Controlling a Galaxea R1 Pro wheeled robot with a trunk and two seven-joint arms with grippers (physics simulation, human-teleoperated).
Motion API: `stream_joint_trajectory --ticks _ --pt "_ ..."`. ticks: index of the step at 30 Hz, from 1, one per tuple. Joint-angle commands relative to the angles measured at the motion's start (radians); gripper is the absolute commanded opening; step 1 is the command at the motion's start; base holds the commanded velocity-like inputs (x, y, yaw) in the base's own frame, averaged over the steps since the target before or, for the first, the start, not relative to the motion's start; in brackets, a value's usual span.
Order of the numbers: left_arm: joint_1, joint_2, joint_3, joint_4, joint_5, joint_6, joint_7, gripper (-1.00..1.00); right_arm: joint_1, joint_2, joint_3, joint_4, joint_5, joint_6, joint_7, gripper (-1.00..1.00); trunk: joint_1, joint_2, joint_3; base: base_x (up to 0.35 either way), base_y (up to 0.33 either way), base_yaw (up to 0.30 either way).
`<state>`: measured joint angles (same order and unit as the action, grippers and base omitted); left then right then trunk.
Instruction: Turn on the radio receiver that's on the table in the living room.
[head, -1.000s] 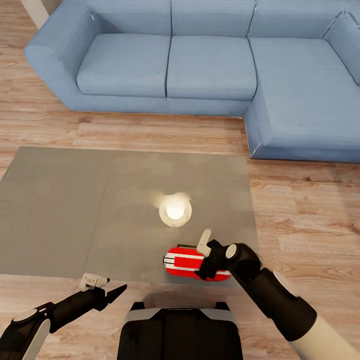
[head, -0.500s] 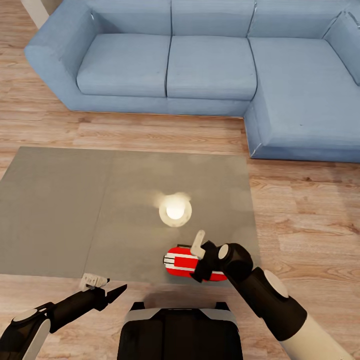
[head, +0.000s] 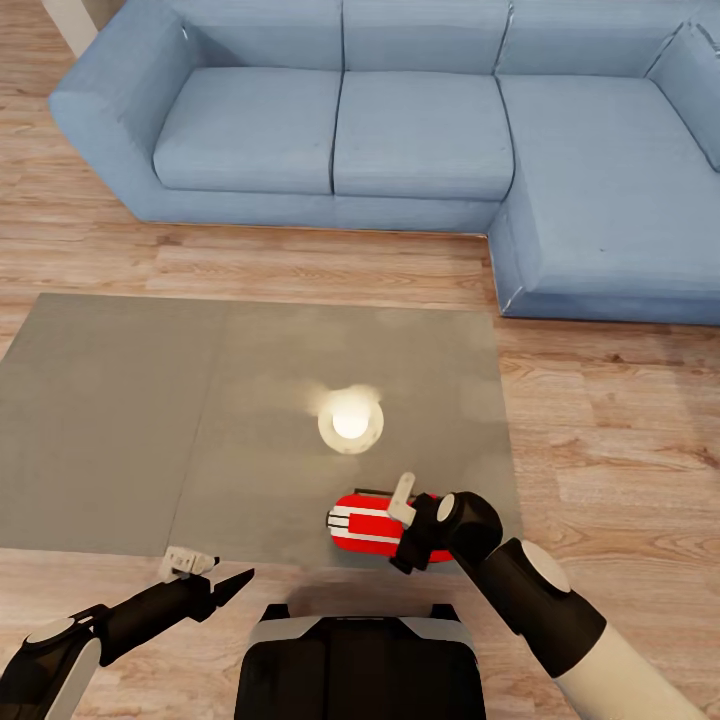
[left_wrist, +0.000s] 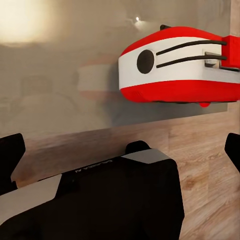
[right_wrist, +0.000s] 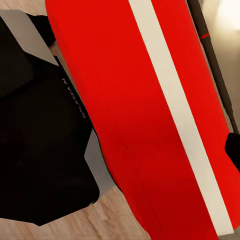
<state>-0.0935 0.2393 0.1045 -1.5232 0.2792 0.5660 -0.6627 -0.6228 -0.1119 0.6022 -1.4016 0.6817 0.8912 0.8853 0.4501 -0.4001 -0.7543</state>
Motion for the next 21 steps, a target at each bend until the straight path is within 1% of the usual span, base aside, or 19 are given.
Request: stream_joint_trajectory --ticks 1,10,15,21 --pt "0.0 0.0 0.0 0.0 0.0 0.0 0.0 1.0 0.0 0.0 0.0 0.002 0.003 -0.002 0.0 1.0 0.0 0.0 0.0 0.0 0.0 0.0" --pt "0.001 0.0 0.0 0.0 0.0 -0.001 0.0 1.0 0.0 -0.001 -0.002 0.006 0.012 -0.005 0.0 1.0 0.0 0.0 0.0 0.0 0.0 0.0" --pt "0.0 -0.003 0.0 0.0 0.0 -0.019 0.001 1.0 0.0 -0.003 -0.003 0.006 0.013 -0.006 0.0 1.0 0.0 0.0 0.0 0.0 0.0 0.0" --pt "0.0 -0.004 0.0 0.001 0.0 -0.025 0.001 1.0 0.0 -0.003 -0.009 0.02 0.013 -0.008 -0.002 1.0 0.0 0.0 0.0 0.0 0.0 0.0"
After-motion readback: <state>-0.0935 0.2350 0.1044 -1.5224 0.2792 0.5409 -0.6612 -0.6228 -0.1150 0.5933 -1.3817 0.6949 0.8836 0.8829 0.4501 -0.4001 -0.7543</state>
